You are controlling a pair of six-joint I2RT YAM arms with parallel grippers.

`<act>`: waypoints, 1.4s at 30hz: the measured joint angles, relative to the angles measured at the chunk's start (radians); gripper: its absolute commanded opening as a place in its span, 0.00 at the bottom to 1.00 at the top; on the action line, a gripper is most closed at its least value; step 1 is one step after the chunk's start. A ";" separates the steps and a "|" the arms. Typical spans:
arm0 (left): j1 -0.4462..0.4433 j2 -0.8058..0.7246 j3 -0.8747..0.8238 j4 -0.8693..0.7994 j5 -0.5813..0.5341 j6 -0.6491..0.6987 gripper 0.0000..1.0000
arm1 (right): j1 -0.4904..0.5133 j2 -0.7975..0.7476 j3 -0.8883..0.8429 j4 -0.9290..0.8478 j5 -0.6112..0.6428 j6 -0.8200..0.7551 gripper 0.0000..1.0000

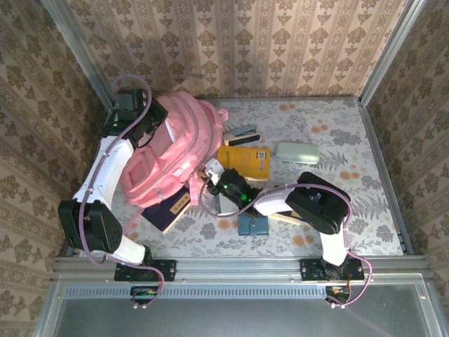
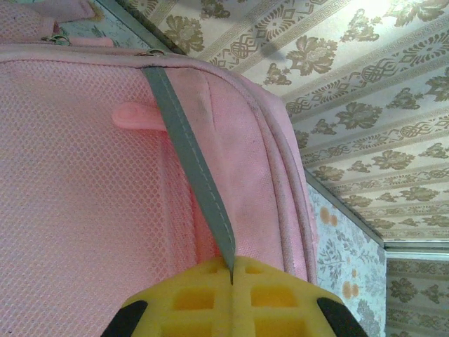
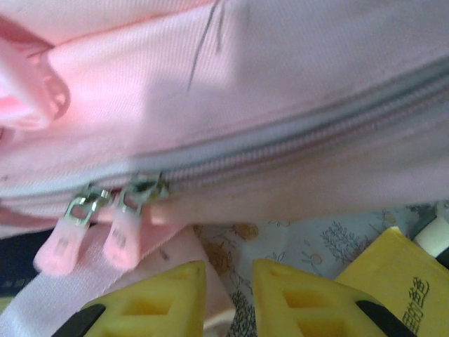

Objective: Pack the student bag

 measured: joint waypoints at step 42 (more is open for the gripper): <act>0.002 0.000 0.000 0.002 0.005 -0.015 0.00 | 0.014 0.095 0.109 -0.014 0.051 0.017 0.19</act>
